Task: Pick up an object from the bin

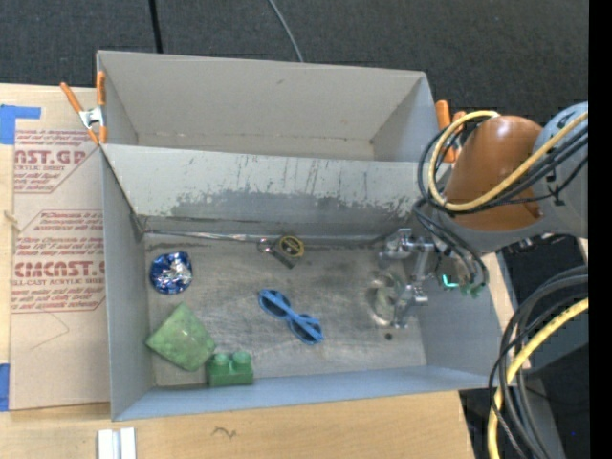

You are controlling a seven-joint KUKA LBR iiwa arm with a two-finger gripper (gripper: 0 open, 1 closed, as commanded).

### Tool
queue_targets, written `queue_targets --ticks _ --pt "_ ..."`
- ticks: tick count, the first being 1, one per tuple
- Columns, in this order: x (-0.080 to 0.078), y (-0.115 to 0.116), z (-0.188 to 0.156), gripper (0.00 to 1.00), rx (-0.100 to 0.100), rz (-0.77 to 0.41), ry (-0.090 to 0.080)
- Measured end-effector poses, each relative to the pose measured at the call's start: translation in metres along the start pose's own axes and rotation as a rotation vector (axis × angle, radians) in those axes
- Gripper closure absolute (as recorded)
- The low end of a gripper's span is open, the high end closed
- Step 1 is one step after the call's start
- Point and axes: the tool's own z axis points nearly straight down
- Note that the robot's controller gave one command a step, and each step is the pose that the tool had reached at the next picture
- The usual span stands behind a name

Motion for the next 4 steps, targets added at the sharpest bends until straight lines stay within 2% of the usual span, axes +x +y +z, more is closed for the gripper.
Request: queue_targets --ticks 1,2,3,4 --pt "-0.003 -0.017 0.048 0.00 0.000 -0.046 -0.017" --pt "-0.002 -0.018 0.051 1.00 0.001 -0.044 -0.014" --pt "-0.028 -0.033 -0.054 1.00 0.004 -0.084 -0.018" --pt "0.006 -0.048 -0.128 1.00 0.005 -0.197 -0.015"
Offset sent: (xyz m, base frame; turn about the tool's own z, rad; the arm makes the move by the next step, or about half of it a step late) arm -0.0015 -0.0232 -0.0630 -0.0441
